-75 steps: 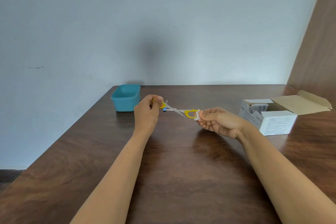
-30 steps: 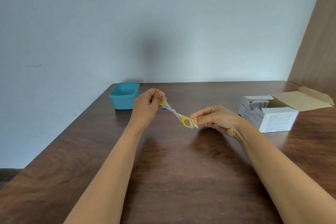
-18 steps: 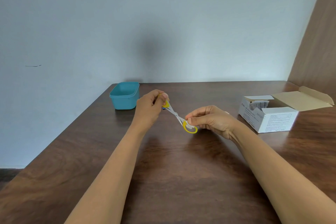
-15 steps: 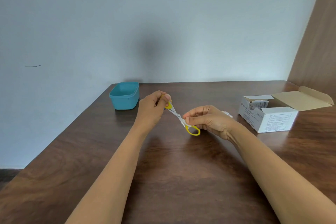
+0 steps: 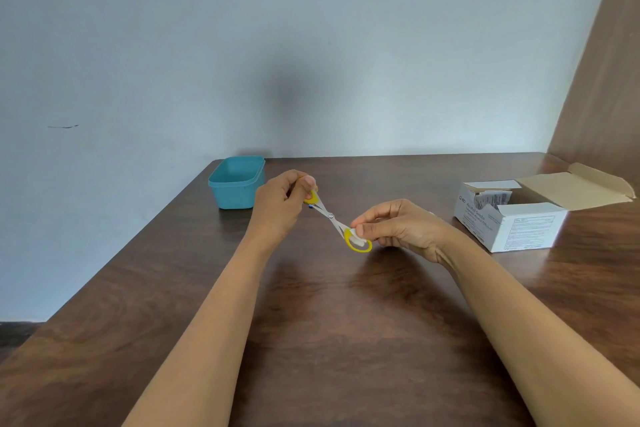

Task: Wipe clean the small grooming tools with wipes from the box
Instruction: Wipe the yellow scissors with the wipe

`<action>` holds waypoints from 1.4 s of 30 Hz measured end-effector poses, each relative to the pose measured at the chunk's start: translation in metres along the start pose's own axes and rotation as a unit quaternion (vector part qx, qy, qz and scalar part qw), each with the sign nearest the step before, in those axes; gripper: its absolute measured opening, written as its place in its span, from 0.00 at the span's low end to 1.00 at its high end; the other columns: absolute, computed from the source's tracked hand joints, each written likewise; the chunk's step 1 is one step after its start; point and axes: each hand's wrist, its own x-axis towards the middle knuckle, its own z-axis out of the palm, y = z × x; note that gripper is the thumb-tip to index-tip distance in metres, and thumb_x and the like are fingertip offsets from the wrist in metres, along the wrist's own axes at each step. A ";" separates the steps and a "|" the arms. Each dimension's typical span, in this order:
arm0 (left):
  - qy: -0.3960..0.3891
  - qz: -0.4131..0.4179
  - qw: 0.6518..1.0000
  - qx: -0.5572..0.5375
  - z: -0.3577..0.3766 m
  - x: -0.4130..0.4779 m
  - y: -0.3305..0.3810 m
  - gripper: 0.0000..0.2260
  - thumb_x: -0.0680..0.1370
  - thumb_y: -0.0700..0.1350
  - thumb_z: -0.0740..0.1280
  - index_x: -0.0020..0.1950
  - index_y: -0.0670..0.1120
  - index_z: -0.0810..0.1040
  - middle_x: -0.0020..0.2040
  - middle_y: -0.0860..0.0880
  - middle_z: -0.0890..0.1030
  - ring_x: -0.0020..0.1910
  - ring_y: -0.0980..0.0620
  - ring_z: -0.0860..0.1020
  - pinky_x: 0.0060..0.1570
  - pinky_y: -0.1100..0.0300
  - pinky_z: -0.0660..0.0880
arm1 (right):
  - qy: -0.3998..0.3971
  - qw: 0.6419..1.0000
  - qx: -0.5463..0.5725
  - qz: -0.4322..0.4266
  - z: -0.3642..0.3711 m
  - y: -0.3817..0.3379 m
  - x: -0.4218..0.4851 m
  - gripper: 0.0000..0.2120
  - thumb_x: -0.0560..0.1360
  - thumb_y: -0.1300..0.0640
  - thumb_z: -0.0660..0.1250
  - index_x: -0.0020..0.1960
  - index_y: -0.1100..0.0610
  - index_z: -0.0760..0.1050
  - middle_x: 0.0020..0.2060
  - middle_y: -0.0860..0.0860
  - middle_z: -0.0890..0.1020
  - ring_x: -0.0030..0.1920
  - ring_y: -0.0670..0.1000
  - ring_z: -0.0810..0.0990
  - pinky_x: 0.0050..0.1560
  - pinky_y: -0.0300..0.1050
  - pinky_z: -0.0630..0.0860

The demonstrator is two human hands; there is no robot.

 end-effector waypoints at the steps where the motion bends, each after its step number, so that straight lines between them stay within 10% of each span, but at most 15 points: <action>1: 0.002 -0.002 1.000 -0.002 0.000 0.000 0.001 0.11 0.81 0.45 0.61 0.43 0.44 0.79 0.35 0.56 0.78 0.33 0.69 0.75 0.35 0.77 0.67 | -0.005 1.000 -0.001 0.004 -0.001 -0.001 0.000 0.05 0.68 0.62 0.74 0.38 0.53 0.84 0.35 0.49 0.83 0.36 0.43 0.77 0.39 0.35 0.71; 12: 0.020 -0.011 1.000 -0.009 0.006 0.001 -0.004 0.10 0.81 0.44 0.61 0.44 0.45 0.80 0.35 0.57 0.78 0.33 0.69 0.74 0.34 0.77 0.67 | -0.016 1.000 0.014 -0.019 -0.001 0.007 0.001 0.04 0.67 0.62 0.75 0.40 0.55 0.84 0.40 0.55 0.84 0.46 0.54 0.77 0.52 0.50 0.70; 25: 0.039 -0.017 0.999 -0.029 0.008 -0.001 -0.005 0.09 0.81 0.48 0.62 0.49 0.48 0.80 0.39 0.54 0.80 0.37 0.61 0.75 0.36 0.73 0.68 | -0.036 0.995 0.041 -0.080 0.008 0.008 0.002 0.16 0.67 0.64 0.74 0.34 0.53 0.67 0.28 0.51 0.75 0.35 0.50 0.71 0.37 0.42 0.67; 32: 0.095 -0.083 0.991 -0.049 0.016 -0.003 -0.002 0.12 0.81 0.51 0.58 0.47 0.46 0.76 0.41 0.54 0.81 0.38 0.60 0.75 0.38 0.73 0.68 | 0.114 0.978 0.149 -0.095 0.009 0.004 0.007 0.18 0.72 0.66 0.70 0.35 0.52 0.63 0.28 0.47 0.78 0.30 0.45 0.72 0.34 0.34 0.72; 37: -0.125 -0.061 0.990 0.003 0.042 -0.021 -0.001 0.19 0.82 0.53 0.55 0.38 0.48 0.77 0.31 0.54 0.79 0.28 0.66 0.72 0.41 0.62 0.69 | 0.176 0.952 0.228 -0.098 0.008 0.004 0.009 0.20 0.73 0.65 0.70 0.33 0.52 0.61 0.26 0.47 0.76 0.28 0.42 0.75 0.31 0.34 0.70; 42: -0.148 -0.018 0.989 -0.002 0.051 -0.028 0.001 0.16 0.83 0.49 0.56 0.45 0.43 0.78 0.34 0.54 0.79 0.29 0.66 0.73 0.38 0.70 0.69 | 0.174 0.947 0.256 -0.087 0.012 0.005 0.009 0.20 0.73 0.64 0.70 0.32 0.52 0.62 0.30 0.49 0.81 0.31 0.44 0.79 0.32 0.34 0.70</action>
